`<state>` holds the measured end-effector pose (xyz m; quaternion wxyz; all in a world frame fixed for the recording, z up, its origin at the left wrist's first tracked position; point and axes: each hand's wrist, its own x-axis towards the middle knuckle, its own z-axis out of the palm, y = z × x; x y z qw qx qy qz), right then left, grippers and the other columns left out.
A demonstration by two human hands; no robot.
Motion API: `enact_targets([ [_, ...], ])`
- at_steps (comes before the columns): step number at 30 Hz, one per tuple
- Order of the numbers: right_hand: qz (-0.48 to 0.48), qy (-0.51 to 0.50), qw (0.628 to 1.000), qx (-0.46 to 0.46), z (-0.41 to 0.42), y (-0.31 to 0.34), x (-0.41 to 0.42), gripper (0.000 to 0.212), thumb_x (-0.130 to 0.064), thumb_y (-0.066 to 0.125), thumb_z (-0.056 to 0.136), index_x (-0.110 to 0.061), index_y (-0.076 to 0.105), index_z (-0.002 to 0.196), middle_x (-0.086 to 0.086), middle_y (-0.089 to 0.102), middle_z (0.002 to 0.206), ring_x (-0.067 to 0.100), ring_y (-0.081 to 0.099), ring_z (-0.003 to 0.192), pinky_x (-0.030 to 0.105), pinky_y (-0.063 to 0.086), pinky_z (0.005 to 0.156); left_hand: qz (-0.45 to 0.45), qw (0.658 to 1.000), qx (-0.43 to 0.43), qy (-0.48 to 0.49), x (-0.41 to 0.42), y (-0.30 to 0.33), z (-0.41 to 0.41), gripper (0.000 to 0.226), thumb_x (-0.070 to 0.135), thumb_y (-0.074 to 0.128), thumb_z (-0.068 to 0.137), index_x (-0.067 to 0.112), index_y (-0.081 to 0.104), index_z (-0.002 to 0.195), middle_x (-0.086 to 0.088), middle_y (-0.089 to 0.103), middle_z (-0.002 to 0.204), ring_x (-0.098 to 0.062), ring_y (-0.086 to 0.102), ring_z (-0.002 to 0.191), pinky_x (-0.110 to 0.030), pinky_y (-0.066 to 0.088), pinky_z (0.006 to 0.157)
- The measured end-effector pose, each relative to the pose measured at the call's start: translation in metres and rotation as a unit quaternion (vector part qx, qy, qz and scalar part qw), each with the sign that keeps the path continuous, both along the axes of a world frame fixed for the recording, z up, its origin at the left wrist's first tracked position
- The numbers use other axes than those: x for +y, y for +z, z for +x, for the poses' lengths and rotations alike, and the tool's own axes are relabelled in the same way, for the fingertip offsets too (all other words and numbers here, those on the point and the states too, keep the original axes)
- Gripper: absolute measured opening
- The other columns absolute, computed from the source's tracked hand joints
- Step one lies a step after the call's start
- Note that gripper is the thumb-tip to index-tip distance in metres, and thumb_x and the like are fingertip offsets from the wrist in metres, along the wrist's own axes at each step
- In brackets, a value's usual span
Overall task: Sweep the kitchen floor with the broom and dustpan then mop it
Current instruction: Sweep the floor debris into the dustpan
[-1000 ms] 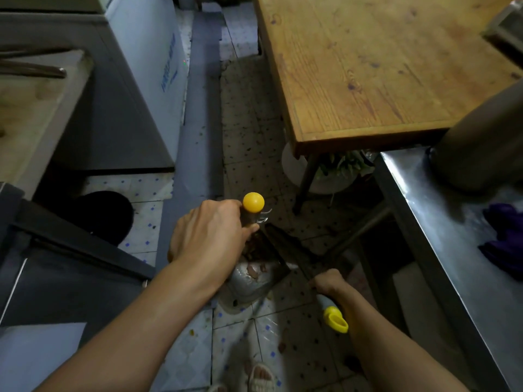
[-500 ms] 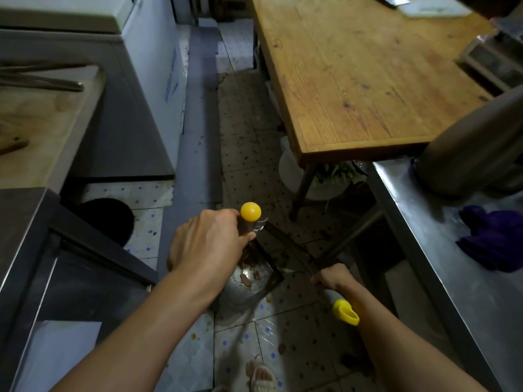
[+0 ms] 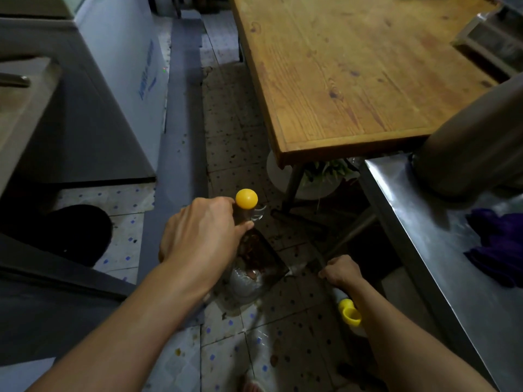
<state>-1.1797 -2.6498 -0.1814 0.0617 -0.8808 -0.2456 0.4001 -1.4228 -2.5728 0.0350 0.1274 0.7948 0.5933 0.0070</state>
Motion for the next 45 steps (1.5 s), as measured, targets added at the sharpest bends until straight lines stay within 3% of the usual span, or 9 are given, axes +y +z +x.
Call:
enact_targets([
  [4, -0.005, 0.016, 1.000, -0.001, 0.013, -0.016, -0.002, 0.018, -0.019, 0.065, 0.081, -0.007, 0.069, 0.095, 0.010, 0.065, 0.101, 0.020, 0.056, 0.083, 0.021, 0.038, 0.056, -0.006, 1.000, 0.001, -0.008, -0.001, -0.005, 0.015, 0.028, 0.054, 0.053, 0.088, 0.029, 0.041, 0.083, 0.009, 0.031, 0.062, -0.017, 0.042, 0.073, -0.029, 0.034, 0.062],
  [10, 0.002, -0.011, 1.000, 0.021, 0.022, -0.030, 0.000, 0.024, -0.018, 0.069, 0.081, -0.002, 0.069, 0.098, 0.009, 0.062, 0.093, 0.027, 0.061, 0.094, 0.027, 0.042, 0.071, 0.005, 1.000, 0.006, -0.016, 0.001, -0.010, 0.025, 0.030, 0.055, 0.054, 0.087, 0.026, 0.056, 0.097, 0.008, 0.030, 0.063, -0.024, 0.054, 0.083, -0.029, 0.034, 0.063],
  [13, 0.004, -0.026, 0.999, 0.038, 0.019, -0.041, -0.004, 0.018, -0.015, 0.065, 0.084, -0.001, 0.068, 0.095, 0.010, 0.061, 0.092, 0.025, 0.058, 0.088, 0.027, 0.040, 0.070, 0.005, 1.000, 0.007, -0.018, -0.003, -0.013, 0.027, 0.027, 0.055, 0.054, 0.087, 0.030, 0.046, 0.084, 0.008, 0.031, 0.062, -0.022, 0.048, 0.076, -0.029, 0.034, 0.062],
  [16, 0.001, -0.030, 0.998, 0.057, 0.011, -0.047, -0.012, 0.026, -0.014, 0.064, 0.087, 0.003, 0.066, 0.107, 0.014, 0.063, 0.107, 0.029, 0.059, 0.105, 0.028, 0.042, 0.076, 0.005, 1.000, 0.009, -0.023, -0.009, -0.012, 0.026, 0.030, 0.055, 0.054, 0.087, 0.030, 0.037, 0.081, 0.009, 0.030, 0.061, -0.017, 0.040, 0.072, -0.029, 0.033, 0.061],
  [20, -0.008, 0.004, 0.997, 0.075, -0.001, -0.042, -0.027, 0.037, -0.017, 0.066, 0.087, 0.003, 0.062, 0.118, 0.015, 0.061, 0.122, 0.028, 0.055, 0.115, 0.031, 0.044, 0.093, 0.007, 1.000, 0.007, -0.020, -0.016, -0.009, 0.020, 0.026, 0.055, 0.055, 0.086, 0.031, 0.044, 0.082, 0.008, 0.030, 0.061, -0.026, 0.054, 0.080, -0.029, 0.034, 0.061],
  [25, -0.024, 0.049, 0.994, 0.095, -0.018, -0.016, -0.033, 0.023, -0.026, 0.064, 0.087, -0.004, 0.066, 0.093, 0.010, 0.064, 0.099, 0.018, 0.057, 0.091, 0.020, 0.037, 0.056, 0.010, 1.000, 0.010, -0.027, -0.027, 0.000, 0.008, 0.030, 0.055, 0.053, 0.087, 0.030, 0.039, 0.079, 0.009, 0.030, 0.061, -0.019, 0.042, 0.073, -0.029, 0.031, 0.060],
  [32, 0.004, 0.006, 0.998, 0.063, -0.016, 0.015, -0.052, 0.018, -0.022, 0.073, 0.077, -0.012, 0.072, 0.092, 0.007, 0.067, 0.108, 0.026, 0.059, 0.111, 0.034, 0.049, 0.094, 0.001, 0.999, 0.005, -0.032, -0.031, 0.015, -0.004, 0.030, 0.055, 0.054, 0.087, 0.030, 0.040, 0.076, 0.008, 0.032, 0.061, -0.021, 0.047, 0.075, -0.028, 0.033, 0.061],
  [39, 0.038, -0.063, 0.997, 0.010, -0.007, 0.018, -0.044, 0.044, -0.026, 0.072, 0.074, -0.015, 0.067, 0.117, 0.007, 0.064, 0.124, 0.028, 0.057, 0.116, 0.031, 0.047, 0.097, 0.020, 0.999, -0.004, -0.033, -0.024, 0.010, -0.002, 0.031, 0.055, 0.057, 0.085, 0.030, 0.044, 0.072, 0.008, 0.035, 0.061, -0.025, 0.050, 0.074, -0.029, 0.033, 0.059],
  [45, 0.041, -0.048, 0.998, 0.003, 0.002, -0.012, -0.033, 0.038, -0.021, 0.070, 0.080, -0.009, 0.067, 0.116, 0.010, 0.062, 0.125, 0.028, 0.056, 0.118, 0.031, 0.046, 0.097, 0.041, 0.999, -0.011, -0.032, -0.014, -0.005, 0.008, 0.042, 0.055, 0.058, 0.084, 0.028, 0.035, 0.060, 0.005, 0.041, 0.061, -0.023, 0.046, 0.068, -0.029, 0.035, 0.055],
])
